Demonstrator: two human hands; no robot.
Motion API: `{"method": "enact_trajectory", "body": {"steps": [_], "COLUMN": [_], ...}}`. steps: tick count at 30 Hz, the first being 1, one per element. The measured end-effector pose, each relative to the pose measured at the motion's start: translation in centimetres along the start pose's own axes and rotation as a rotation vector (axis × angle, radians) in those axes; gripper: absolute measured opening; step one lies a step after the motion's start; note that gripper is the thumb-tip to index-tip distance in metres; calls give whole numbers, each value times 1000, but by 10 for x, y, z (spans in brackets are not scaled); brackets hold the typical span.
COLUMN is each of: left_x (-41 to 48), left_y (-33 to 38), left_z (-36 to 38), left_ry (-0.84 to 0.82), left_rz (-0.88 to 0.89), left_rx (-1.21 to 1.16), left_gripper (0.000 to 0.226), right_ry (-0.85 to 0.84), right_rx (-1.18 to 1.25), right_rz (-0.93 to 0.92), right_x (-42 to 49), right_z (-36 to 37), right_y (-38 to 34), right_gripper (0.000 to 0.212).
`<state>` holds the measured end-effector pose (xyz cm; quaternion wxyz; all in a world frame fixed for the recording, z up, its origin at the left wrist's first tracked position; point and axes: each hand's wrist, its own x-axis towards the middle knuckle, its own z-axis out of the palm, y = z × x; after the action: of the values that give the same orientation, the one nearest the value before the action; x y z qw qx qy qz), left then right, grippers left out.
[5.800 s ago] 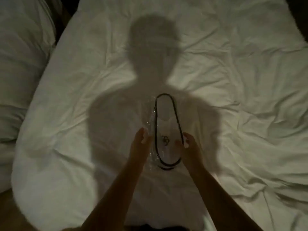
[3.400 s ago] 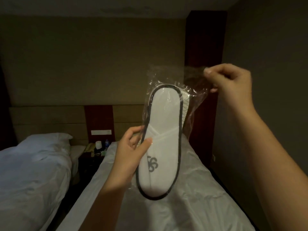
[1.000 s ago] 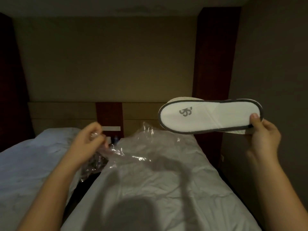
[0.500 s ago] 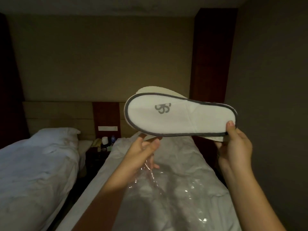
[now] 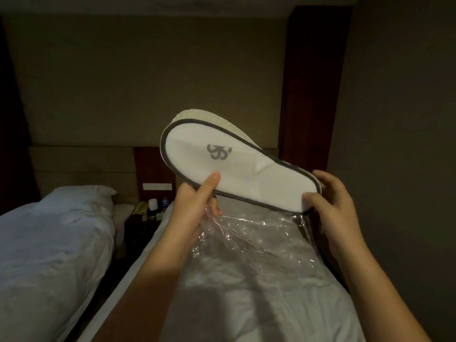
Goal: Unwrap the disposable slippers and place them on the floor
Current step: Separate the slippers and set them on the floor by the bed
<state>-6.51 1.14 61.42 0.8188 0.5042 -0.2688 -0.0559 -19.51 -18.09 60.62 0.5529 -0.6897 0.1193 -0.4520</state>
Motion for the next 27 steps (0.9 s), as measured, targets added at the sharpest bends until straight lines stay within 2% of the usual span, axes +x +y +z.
{"method": "enact_trajectory", "body": {"steps": [3, 7, 10, 13, 15, 18, 21, 24, 25, 27], "left_x": [3, 2, 0, -1, 0, 2, 3, 6, 7, 6], "left_y": [2, 1, 3, 5, 7, 7, 6, 7, 7, 7], "left_z": [-2, 1, 3, 3, 1, -4, -7, -11, -11, -8], "left_ry": [-38, -102, -119, -132, -133, -138, -139, -76, -55, -44], "left_rz": [39, 74, 84, 90, 106, 105, 103, 123, 126, 128], "left_rx": [135, 251, 224, 173, 186, 200, 225, 200, 199, 204], "left_gripper": [17, 29, 27, 22, 21, 22, 20, 7, 5, 5], "right_ry": [-74, -296, -262, -382, -421, -328, -122, 120, 163, 123], "right_rx": [-283, -471, -366, -243, -165, -112, -151, -119, -142, -194], "right_rz": [-279, -384, -301, -124, -95, -161, -271, -401, -448, -531], "right_x": [3, 7, 14, 15, 13, 9, 12, 15, 14, 9], "right_z": [1, 12, 17, 18, 19, 21, 22, 13, 10, 12], "right_y": [-24, -46, -49, -49, -48, -44, -38, -41, -44, -49], "right_gripper": [43, 39, 32, 24, 21, 14, 8, 7, 7, 10]}}
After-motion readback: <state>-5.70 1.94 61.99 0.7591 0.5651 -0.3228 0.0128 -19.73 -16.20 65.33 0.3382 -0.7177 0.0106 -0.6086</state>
